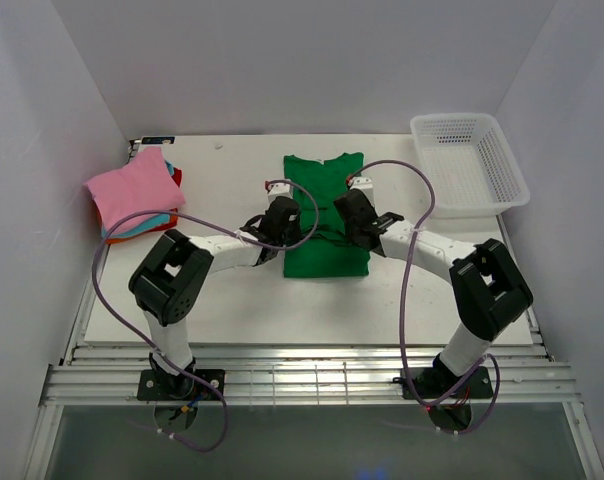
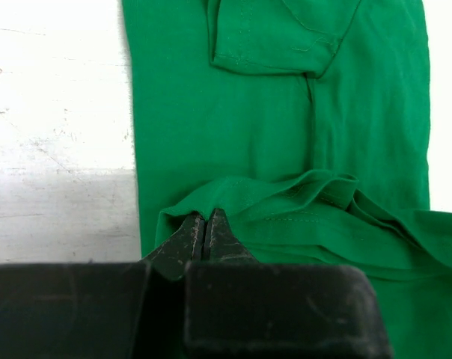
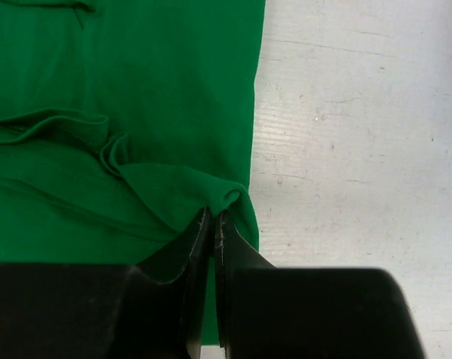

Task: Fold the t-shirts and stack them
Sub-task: Fold the tshirt

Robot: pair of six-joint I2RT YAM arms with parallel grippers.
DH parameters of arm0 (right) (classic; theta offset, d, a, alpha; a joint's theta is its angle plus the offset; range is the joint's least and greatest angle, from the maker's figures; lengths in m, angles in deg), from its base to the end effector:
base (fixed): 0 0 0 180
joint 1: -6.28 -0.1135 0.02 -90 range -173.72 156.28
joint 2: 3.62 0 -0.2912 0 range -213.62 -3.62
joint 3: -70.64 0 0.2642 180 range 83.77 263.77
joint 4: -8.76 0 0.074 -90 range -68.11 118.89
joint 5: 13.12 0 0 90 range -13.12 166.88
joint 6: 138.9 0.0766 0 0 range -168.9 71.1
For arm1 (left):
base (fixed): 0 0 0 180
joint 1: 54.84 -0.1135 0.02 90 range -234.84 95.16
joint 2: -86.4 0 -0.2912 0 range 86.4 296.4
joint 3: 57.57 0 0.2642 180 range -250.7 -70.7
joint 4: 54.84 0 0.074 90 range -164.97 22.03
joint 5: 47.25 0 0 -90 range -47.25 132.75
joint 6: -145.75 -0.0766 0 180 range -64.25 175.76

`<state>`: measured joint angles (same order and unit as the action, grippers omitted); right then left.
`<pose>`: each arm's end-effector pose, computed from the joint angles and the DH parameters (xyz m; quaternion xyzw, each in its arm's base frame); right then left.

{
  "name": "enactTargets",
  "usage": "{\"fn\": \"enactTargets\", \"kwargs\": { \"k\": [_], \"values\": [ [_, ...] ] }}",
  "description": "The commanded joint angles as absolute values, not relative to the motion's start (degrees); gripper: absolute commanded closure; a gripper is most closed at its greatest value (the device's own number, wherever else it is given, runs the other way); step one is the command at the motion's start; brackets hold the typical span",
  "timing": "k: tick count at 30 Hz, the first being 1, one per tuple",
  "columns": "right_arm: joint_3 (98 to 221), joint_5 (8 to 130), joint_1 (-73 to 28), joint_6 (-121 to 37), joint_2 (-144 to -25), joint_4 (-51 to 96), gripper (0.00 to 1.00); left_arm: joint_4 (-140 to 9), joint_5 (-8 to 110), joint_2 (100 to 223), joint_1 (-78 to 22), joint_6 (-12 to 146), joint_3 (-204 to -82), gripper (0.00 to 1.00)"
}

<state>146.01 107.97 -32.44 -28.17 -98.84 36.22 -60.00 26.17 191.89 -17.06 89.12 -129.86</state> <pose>0.3287 0.2129 0.2112 -0.0440 0.9016 -0.0429 0.4283 0.3568 -0.2489 0.1580 -0.0285 0.8925 -0.1452 0.4261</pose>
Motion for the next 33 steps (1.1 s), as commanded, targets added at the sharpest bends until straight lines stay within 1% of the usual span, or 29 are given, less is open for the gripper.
{"fn": "enactTargets", "kwargs": {
  "k": [1, 9, 16, 26, 27, 28, 29, 30, 31, 33],
  "values": [
    [149.1, 106.7, -31.5, -30.1, -99.9, 33.1, 0.92, -59.4, 27.0, 191.7, -17.7, 87.5, -132.7, 1.00],
    [152.1, 105.8, -30.3, -31.6, -102.2, 32.6, 0.92, -59.2, 26.1, 191.4, -18.3, 87.2, -133.7, 1.00],
    [154.6, 105.0, -28.9, -32.4, -104.9, 32.4, 0.92, -59.1, 26.8, 193.7, -19.2, 86.9, -135.7, 1.00],
    [155.3, 103.8, -27.9, -32.3, -109.3, 32.1, 0.92, -59.5, 28.2, 196.3, -20.5, 86.5, -137.0, 1.00],
    [155.3, 103.9, -27.8, -32.3, -109.6, 32.0, 0.92, -59.8, 28.1, 196.4, -20.5, 86.6, -137.1, 0.98],
    [155.4, 104.2, -27.7, -32.2, -110.1, 32.1, 0.86, -60.1, 27.4, 196.5, -20.5, 86.8, -137.1, 0.93],
    [155.7, 104.4, -27.7, -32.5, -110.3, 31.9, 0.80, -60.1, 26.9, 196.3, -20.5, 86.9, -137.1, 0.75],
    [155.8, 104.7, -27.6, -32.6, -110.4, 31.6, 0.76, -59.9, 26.4, 196.1, -20.5, 86.9, -137.1, 0.62],
    [156.1, 105.5, -27.6, -32.9, -110.3, 31.4, 0.70, -59.8, 25.7, 195.7, -20.5, 86.6, -137.3, 0.47],
    [157.2, 106.1, -27.4, -34.5, -109.8, 30.7, 0.65, -59.6, 23.2, 194.3, -20.5, 85.8, -138.1, 0.24]
  ]
}}
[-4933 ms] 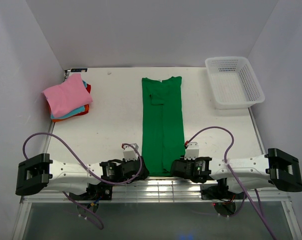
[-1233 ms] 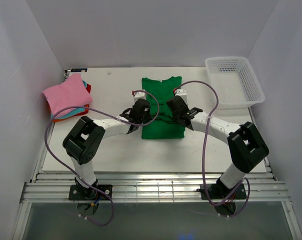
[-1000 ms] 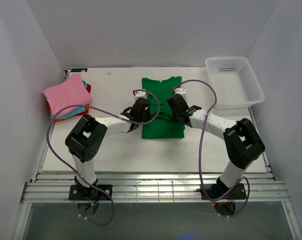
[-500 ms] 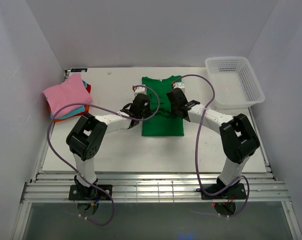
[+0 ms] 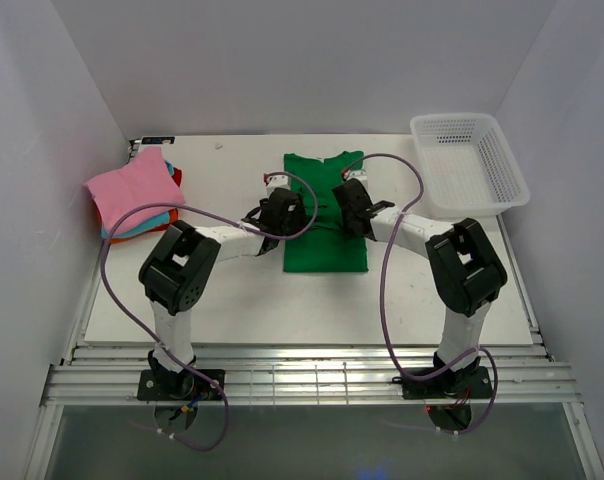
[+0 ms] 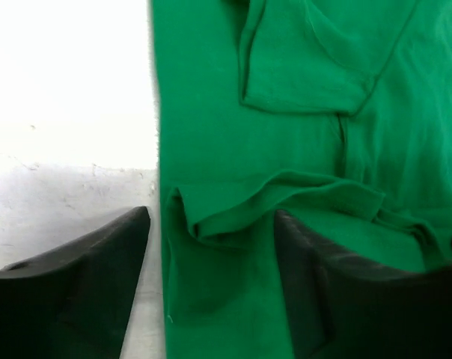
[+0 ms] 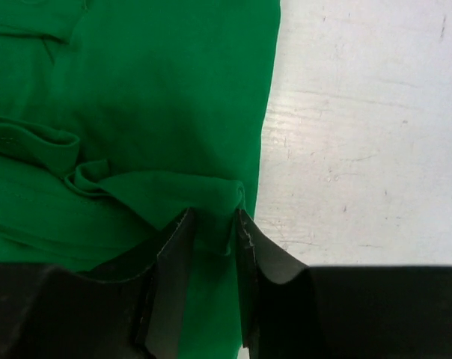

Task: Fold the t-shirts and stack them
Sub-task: Fold the tshirt

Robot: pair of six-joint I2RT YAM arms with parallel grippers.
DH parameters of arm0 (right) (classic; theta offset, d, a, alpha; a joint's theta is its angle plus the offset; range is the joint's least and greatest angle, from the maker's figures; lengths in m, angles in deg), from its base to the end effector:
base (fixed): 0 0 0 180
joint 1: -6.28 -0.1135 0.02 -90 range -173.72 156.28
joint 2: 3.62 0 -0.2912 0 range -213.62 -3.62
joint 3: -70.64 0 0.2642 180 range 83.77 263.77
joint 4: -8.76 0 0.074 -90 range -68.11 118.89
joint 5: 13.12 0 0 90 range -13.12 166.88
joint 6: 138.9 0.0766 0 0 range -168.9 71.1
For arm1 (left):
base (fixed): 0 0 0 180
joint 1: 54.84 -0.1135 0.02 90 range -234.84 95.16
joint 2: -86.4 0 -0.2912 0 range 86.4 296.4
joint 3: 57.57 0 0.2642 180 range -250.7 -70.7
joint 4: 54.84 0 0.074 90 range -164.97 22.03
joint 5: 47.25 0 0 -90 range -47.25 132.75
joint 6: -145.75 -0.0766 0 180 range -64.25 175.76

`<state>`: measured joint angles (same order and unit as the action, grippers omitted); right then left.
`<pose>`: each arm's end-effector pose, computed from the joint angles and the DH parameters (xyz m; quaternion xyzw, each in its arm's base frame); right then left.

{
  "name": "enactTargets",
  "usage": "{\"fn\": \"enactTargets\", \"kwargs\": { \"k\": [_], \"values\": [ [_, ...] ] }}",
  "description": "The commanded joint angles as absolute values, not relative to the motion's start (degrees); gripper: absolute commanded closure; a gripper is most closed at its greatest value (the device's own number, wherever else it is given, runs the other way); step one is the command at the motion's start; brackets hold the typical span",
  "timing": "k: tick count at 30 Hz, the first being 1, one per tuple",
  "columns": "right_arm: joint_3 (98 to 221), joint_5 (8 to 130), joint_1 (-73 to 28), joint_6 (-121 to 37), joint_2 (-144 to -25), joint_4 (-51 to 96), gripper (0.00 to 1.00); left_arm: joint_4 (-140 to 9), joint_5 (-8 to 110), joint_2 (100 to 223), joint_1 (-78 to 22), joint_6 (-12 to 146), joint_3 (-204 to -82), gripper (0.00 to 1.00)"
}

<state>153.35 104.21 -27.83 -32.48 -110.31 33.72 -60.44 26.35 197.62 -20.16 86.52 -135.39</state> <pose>0.3826 0.2167 0.1779 -0.0581 0.9119 -0.0546 0.4026 0.3911 -0.2443 0.1467 -0.0309 0.8949 -0.1221 0.4281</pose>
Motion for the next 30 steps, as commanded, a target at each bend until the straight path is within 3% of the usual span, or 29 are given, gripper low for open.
{"fn": "enactTargets", "kwargs": {
  "k": [1, 3, 9, 11, 12, 13, 14, 15, 17, 23, 30],
  "values": [
    [157.7, 106.5, -27.4, -35.1, -108.9, 30.6, 0.62, -59.4, 22.1, 193.8, -20.5, 85.2, -139.3, 0.20],
    [159.6, 107.2, -27.3, -37.0, -107.9, 30.5, 0.60, -59.4, 19.0, 192.4, -20.5, 82.9, -141.0, 0.16],
    [159.7, 108.2, -27.3, -39.9, -100.7, 29.2, 0.61, -59.1, 17.0, 187.3, -20.5, 81.6, -143.6, 0.18],
    [157.3, 105.4, -27.4, -39.9, -98.2, 28.6, 0.65, -59.2, 19.2, 185.3, -20.5, 83.3, -140.9, 0.32],
    [156.4, 102.7, -27.3, -39.7, -97.1, 28.3, 0.68, -59.1, 22.1, 184.8, -20.5, 85.3, -139.8, 0.45],
    [155.0, 101.2, -27.3, -39.4, -96.7, 28.1, 0.76, -59.1, 23.6, 184.1, -20.5, 86.6, -138.6, 0.78],
    [154.3, 99.4, -27.3, -39.2, -96.5, 28.0, 0.82, -59.0, 25.2, 183.9, -20.5, 88.0, -137.3, 0.94],
    [153.7, 97.8, -27.3, -39.0, -96.5, 27.8, 0.86, -58.7, 26.8, 183.8, -20.4, 90.2, -135.0, 1.00],
    [152.0, 92.5, -27.3, -38.5, -96.8, 26.9, 0.92, -58.3, 31.1, 184.6, -20.2, 92.0, -133.0, 1.00],
    [149.8, 80.4, -27.3, -37.0, -100.6, 23.5, 0.92, -55.0, 36.9, 187.8, -17.9, 96.1, -127.0, 1.00],
    [149.7, 75.1, -27.4, -35.7, -104.4, 22.5, 0.92, -52.5, 38.1, 189.3, -15.8, 98.3, -124.5, 1.00]
  ]
}}
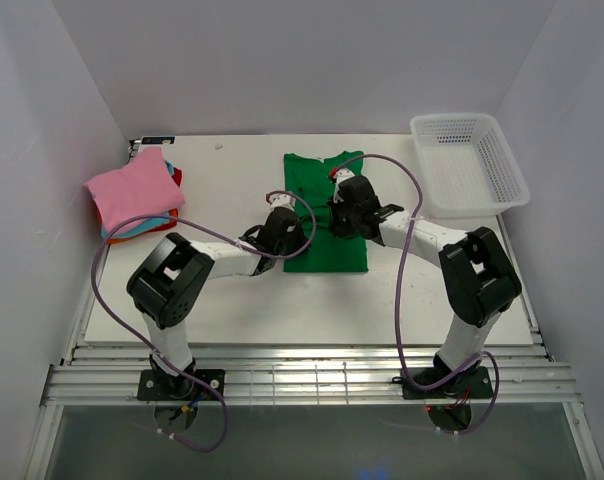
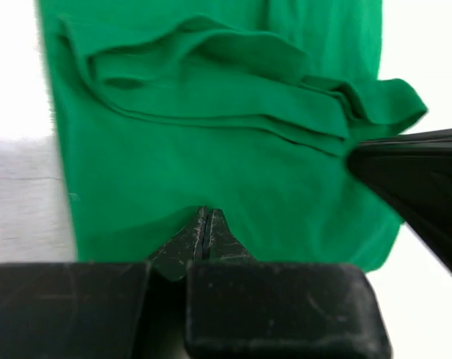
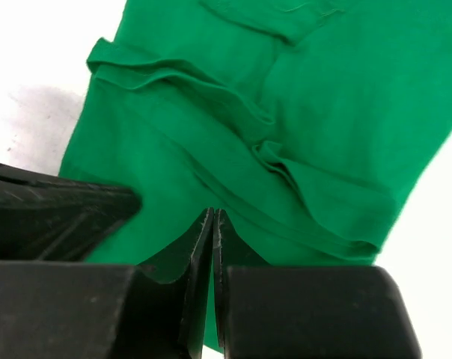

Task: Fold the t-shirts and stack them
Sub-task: Fold the tshirt

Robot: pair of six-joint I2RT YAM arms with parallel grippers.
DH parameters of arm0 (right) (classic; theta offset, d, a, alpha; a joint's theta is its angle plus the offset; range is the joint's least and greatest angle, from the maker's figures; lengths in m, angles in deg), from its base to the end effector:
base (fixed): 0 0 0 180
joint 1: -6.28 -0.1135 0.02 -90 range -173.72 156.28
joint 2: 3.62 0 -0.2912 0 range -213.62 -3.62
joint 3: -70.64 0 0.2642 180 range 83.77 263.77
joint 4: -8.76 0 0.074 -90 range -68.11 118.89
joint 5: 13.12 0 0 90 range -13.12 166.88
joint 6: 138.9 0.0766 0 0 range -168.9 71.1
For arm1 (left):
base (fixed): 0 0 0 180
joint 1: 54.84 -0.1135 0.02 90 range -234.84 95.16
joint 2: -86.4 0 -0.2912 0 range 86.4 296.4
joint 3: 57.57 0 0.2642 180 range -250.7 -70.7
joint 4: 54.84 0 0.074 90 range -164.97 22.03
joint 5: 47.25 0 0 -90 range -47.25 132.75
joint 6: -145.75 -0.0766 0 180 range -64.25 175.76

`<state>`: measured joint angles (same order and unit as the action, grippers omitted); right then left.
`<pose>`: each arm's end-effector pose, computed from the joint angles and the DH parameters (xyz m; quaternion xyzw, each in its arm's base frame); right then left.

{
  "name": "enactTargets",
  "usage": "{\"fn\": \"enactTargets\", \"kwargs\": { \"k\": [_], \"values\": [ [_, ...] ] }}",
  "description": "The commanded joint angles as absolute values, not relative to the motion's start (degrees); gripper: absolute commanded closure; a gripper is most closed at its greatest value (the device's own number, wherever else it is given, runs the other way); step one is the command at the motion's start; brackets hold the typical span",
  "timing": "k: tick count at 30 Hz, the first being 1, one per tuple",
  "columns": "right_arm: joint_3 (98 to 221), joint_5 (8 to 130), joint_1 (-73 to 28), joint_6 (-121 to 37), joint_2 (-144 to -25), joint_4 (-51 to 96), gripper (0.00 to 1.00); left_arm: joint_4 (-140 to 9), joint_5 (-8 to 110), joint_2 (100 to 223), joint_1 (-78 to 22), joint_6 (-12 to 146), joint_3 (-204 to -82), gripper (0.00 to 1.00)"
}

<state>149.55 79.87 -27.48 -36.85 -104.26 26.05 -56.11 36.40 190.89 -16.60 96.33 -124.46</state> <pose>0.3648 0.2390 0.2071 -0.1589 0.8883 0.1457 0.4055 0.3344 -0.2527 0.1400 -0.0423 0.9000 -0.2349 0.3646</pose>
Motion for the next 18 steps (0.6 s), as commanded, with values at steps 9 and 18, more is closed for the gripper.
{"fn": "enactTargets", "kwargs": {
  "k": [9, 18],
  "values": [
    [149.7, 73.0, -27.4, -34.9, -107.1, 21.1, 0.92, -51.9, 38.1, 190.6, -14.3, 98.8, -124.1, 1.00],
    [152.1, 73.9, -27.4, -34.7, -112.1, 21.8, 0.92, -51.6, 37.9, 191.4, -13.5, 99.3, -122.6, 1.00]
  ]
}}
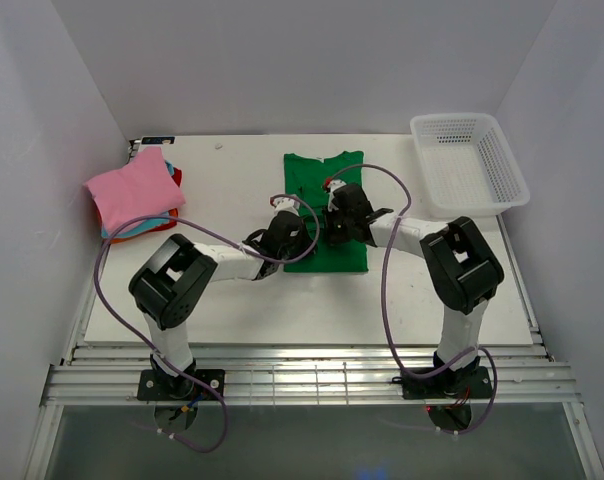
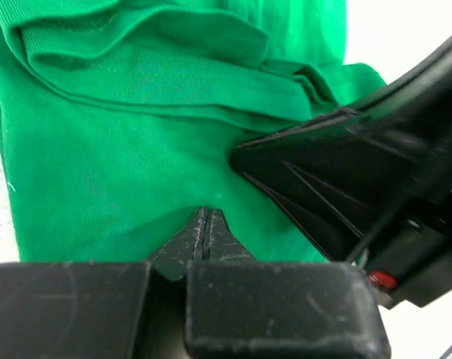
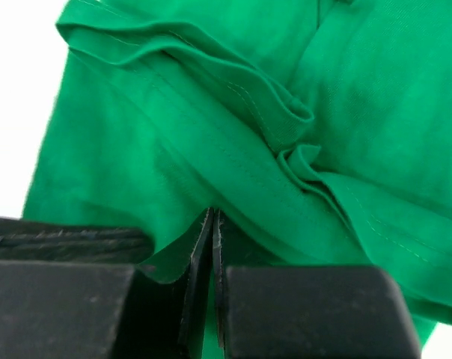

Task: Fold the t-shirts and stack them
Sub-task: Fold the tshirt

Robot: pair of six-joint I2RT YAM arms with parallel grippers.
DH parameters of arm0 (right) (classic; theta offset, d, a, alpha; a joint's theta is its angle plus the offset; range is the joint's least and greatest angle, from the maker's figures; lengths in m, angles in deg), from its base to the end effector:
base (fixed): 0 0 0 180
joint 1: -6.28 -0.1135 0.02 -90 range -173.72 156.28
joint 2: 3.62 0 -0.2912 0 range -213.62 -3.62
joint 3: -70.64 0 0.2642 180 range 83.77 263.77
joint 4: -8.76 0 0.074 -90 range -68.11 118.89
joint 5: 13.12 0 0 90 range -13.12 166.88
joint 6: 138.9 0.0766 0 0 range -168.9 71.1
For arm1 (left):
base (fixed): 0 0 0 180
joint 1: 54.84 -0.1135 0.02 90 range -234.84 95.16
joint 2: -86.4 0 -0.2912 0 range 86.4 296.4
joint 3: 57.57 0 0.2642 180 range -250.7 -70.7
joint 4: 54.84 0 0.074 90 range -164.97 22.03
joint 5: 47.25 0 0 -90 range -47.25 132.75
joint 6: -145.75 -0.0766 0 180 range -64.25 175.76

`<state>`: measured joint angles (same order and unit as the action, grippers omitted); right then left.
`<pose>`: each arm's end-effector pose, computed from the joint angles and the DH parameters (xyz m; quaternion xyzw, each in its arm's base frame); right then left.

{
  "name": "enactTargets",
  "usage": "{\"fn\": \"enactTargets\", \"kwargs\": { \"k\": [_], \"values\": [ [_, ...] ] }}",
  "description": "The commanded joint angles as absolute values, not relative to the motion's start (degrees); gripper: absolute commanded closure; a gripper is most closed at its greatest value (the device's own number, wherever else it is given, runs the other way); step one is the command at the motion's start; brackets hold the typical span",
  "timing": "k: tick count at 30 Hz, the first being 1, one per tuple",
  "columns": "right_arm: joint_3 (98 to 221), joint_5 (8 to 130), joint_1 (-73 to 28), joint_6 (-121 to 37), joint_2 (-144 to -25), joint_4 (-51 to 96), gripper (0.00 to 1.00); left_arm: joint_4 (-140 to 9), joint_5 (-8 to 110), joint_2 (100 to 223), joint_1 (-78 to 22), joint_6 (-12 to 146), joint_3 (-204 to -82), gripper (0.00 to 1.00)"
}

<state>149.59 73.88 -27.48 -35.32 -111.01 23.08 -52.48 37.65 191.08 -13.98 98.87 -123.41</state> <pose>0.3718 0.2533 0.1634 -0.1708 0.8999 0.1828 0.3572 0.3224 -0.2699 0.1401 -0.0376 0.8914 -0.2714 0.3609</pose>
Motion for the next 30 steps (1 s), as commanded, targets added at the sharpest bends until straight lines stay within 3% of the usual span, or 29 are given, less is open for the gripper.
{"fn": "enactTargets", "kwargs": {
  "k": [1, 19, 30],
  "values": [
    [152.3, 74.0, -27.4, -34.8, -112.4, 21.8, 0.92, -51.6, 37.9, 191.5, -13.4, 99.3, -122.3, 1.00],
    [163.4, 81.4, -27.3, -38.1, -120.7, 25.7, 0.92, -50.0, 37.1, 191.5, -11.9, 102.1, -112.8, 1.00],
    [180.1, 92.3, -25.6, -42.8, -127.5, 29.3, 0.92, -49.9, 36.9, 190.8, -11.9, 102.2, -111.5, 1.00]
  ]
}}
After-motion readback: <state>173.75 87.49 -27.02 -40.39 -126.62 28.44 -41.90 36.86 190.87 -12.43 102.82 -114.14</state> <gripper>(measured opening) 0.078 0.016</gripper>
